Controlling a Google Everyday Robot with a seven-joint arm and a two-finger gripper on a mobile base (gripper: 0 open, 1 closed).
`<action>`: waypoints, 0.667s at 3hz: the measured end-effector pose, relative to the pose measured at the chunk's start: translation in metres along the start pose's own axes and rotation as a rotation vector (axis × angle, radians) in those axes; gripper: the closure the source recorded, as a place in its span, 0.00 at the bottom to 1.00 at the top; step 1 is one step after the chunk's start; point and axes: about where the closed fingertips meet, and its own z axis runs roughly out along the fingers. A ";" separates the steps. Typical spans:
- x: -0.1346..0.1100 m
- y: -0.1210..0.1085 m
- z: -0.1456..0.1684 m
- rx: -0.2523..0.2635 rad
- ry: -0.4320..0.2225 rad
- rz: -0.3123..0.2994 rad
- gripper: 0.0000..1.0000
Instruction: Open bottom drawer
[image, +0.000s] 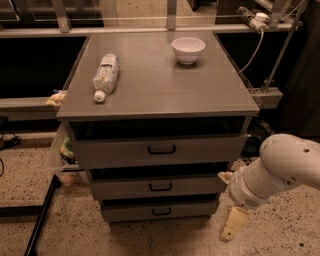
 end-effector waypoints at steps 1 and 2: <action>0.005 0.000 0.010 0.007 0.006 -0.014 0.00; 0.042 -0.003 0.081 0.015 0.021 -0.106 0.00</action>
Offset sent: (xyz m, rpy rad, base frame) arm 0.0323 -0.0186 -0.2273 -0.0252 -0.1452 0.1774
